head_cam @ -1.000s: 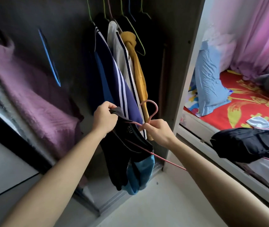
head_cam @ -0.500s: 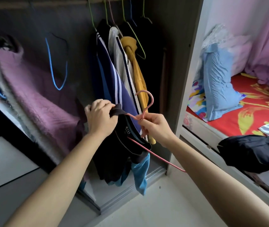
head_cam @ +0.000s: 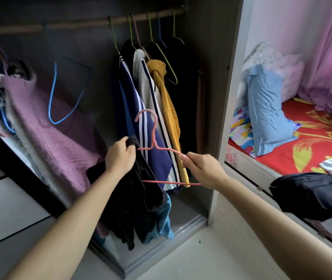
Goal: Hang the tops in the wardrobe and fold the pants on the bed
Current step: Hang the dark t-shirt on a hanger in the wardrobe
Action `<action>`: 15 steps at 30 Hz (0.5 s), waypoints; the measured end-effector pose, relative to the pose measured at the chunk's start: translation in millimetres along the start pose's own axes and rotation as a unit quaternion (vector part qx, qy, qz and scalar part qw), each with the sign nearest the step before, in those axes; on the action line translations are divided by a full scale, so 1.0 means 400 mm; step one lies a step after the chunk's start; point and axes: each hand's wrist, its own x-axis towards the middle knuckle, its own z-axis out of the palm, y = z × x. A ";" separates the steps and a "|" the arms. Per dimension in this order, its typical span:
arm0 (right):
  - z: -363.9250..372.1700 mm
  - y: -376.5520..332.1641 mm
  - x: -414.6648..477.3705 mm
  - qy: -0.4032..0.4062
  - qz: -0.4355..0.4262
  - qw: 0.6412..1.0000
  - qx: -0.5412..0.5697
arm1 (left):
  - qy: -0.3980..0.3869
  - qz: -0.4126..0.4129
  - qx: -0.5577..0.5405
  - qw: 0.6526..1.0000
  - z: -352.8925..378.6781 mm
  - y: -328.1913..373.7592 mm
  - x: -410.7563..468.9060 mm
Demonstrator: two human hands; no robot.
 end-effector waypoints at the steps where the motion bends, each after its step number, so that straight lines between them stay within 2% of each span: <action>1: 0.013 -0.012 0.006 -0.012 -0.007 1.000 0.005 | -0.006 0.018 -0.018 1.000 0.007 0.021 -0.004; 6: 0.034 -0.039 0.020 -0.013 -0.005 0.999 0.049 | -0.031 0.012 -0.061 0.998 -0.005 0.057 0.010; 10: 0.019 -0.026 0.014 0.035 -0.002 0.999 0.035 | -0.118 0.029 -0.093 0.988 -0.020 0.047 0.026; 15: 0.010 -0.027 0.013 0.034 0.013 0.997 0.064 | -0.205 0.070 -0.096 0.972 -0.027 0.040 0.021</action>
